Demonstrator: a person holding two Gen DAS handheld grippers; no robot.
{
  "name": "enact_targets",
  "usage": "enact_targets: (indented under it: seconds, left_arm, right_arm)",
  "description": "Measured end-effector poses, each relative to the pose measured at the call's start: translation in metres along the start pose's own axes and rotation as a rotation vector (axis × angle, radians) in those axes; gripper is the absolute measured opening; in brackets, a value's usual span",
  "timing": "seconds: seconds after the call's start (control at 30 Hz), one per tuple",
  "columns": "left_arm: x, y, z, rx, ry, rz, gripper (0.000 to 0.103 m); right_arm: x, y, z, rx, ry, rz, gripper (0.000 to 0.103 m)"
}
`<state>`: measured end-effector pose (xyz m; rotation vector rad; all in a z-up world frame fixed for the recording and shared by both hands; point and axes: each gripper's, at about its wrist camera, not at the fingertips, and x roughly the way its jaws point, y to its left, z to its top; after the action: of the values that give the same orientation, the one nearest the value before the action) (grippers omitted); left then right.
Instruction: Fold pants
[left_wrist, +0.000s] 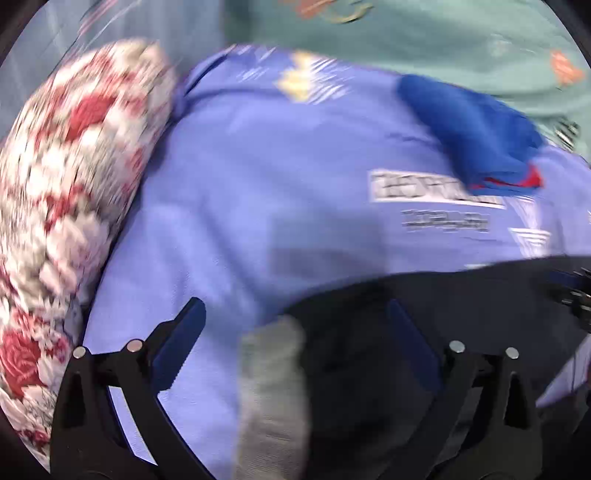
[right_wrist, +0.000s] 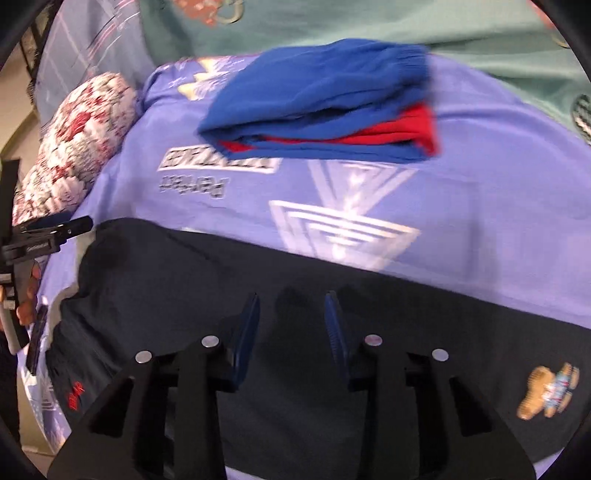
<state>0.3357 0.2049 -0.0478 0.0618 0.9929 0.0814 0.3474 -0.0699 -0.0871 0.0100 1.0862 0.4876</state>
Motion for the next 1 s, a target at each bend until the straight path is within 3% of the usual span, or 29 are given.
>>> enact_targets:
  seconds: [0.13,0.3,0.4,0.43,0.5,0.6,0.7,0.77,0.83,0.87,0.9,0.93,0.97,1.0]
  left_arm:
    - [0.007,-0.044,-0.001,0.044,0.032,-0.064,0.1]
    - [0.049,-0.048,-0.013,-0.003,0.118,0.051,0.1]
    - [0.054,-0.034,-0.019,-0.036,0.115,0.058,0.101]
    - [0.051,-0.032,-0.019,-0.038,0.115,0.071,0.101]
    - [0.039,-0.03,-0.019,-0.029,0.091,0.109,0.101]
    - [0.007,-0.034,-0.022,0.009,0.031,0.054,0.101]
    - [-0.015,-0.041,-0.031,0.043,0.0,0.017,0.101]
    - [-0.017,-0.043,-0.038,0.049,0.014,-0.001,0.101]
    - [-0.008,-0.041,-0.044,0.034,0.056,0.03,0.101]
    - [-0.006,-0.041,-0.048,0.02,0.077,0.051,0.101]
    - [-0.006,-0.039,-0.051,0.001,0.091,0.059,0.101]
    - [-0.01,-0.037,-0.056,-0.024,0.098,0.04,0.101]
    - [-0.015,-0.037,-0.06,-0.035,0.097,0.026,0.101]
    - [-0.023,-0.037,-0.066,-0.038,0.089,0.015,0.101]
  right_arm:
    - [0.026,0.026,0.014,0.027,0.037,0.143,0.038]
    - [0.036,0.028,0.023,0.048,0.025,0.186,0.037]
    - [0.029,0.009,0.028,0.052,0.009,0.077,0.025]
    - [0.022,-0.004,0.028,0.083,0.0,0.052,0.029]
    - [-0.008,-0.028,0.023,0.105,-0.072,-0.146,0.035]
    - [-0.045,-0.061,0.005,0.076,-0.107,-0.093,0.058]
    - [-0.065,-0.11,-0.023,0.068,-0.005,-0.121,0.059]
    - [-0.074,-0.156,-0.044,0.138,0.053,-0.166,0.059]
    - [-0.09,-0.204,-0.062,0.233,0.03,-0.192,0.059]
    - [-0.099,-0.224,-0.068,0.287,0.014,-0.269,0.059]
    - [-0.11,-0.243,-0.076,0.371,0.006,-0.434,0.059]
    - [-0.121,-0.253,-0.084,0.446,-0.011,-0.545,0.061]
    - [-0.133,-0.257,-0.094,0.503,-0.045,-0.534,0.061]
    - [-0.144,-0.255,-0.103,0.525,-0.076,-0.428,0.061]
